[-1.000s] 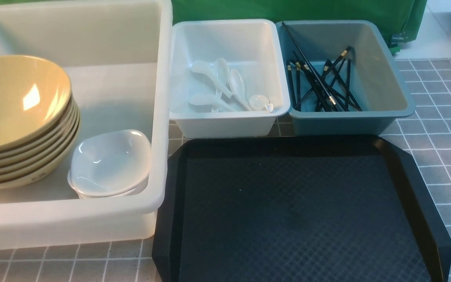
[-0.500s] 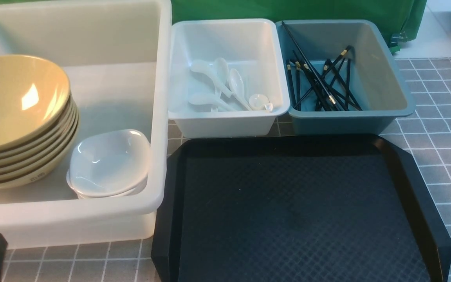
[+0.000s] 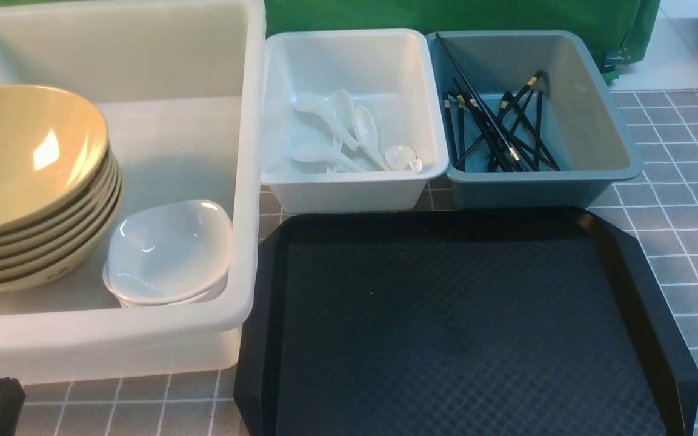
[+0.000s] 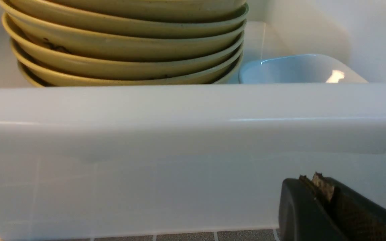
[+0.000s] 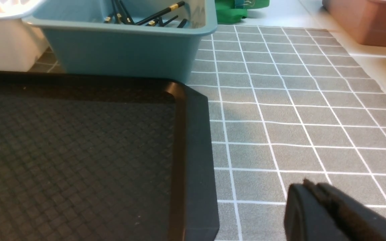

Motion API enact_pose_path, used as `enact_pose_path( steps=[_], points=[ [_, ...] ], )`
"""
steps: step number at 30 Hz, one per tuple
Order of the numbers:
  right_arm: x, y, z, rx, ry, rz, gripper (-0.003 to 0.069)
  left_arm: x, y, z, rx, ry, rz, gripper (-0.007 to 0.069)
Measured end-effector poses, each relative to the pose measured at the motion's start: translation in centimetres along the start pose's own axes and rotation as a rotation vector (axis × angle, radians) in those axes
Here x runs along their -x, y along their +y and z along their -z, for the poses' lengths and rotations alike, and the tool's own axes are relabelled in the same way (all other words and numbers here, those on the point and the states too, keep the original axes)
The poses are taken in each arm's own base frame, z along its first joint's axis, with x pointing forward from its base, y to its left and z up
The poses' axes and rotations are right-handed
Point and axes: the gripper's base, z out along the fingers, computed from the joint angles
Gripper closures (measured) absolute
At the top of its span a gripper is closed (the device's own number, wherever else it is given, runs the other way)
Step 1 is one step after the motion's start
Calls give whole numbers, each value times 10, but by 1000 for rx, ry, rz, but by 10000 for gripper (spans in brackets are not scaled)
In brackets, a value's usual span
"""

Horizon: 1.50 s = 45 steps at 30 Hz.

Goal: On grey table put chopsticks spoon bowls plates into blue grey white boxes.

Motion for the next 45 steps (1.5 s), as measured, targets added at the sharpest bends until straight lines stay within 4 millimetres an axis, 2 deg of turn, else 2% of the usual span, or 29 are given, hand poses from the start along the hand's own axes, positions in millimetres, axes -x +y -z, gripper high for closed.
enact_pose_path(
  steps=[45],
  points=[
    [0,0,0,0,1,0,554,0,0,0,0,-1,0,633]
  ],
)
